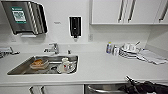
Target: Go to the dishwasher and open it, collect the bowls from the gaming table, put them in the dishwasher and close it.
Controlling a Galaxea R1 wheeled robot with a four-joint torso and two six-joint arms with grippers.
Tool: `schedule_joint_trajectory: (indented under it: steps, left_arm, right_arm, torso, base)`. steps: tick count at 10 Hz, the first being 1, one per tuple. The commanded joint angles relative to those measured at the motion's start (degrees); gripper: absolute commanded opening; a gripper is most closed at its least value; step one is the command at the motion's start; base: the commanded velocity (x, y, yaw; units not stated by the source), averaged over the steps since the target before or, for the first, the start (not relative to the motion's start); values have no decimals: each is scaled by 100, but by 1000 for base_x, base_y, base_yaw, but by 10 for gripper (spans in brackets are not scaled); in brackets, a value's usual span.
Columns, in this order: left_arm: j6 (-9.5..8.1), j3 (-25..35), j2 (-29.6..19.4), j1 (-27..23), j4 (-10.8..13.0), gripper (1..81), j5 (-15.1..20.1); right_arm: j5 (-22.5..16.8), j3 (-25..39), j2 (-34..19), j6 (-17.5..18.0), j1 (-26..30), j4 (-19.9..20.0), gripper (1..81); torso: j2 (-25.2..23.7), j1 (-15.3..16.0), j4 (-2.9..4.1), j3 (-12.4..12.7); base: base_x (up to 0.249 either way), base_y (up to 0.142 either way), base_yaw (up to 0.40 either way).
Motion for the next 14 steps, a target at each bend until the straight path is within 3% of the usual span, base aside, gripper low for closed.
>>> schedule_joint_trajectory:
  steps: [1,8,12,14]
  left_arm:
    - [-7,138,-206,-370,124,811,71]
    - [-7,112,-179,-379,124,811,62]
    - [-7,112,-162,-379,124,811,71]
    - [-7,94,-162,-379,124,811,71]
  right_arm:
    - [-813,47,-298,-92,276,-80,811]
    - [-426,-137,-342,-804,-630,-239,811]
    - [249,-41,-527,-1322,-1148,-160,811]
    - [505,38,-536,-1358,-1324,-159,811]
  torso:
    - [0,0,0,0]
    - [0,0,0,2]
    - [-2,0,0,9]
    - [-2,0,0,9]
  base:
    - [0,0,0]
    - [0,0,0]
    - [0,0,0]
    - [0,0,0]
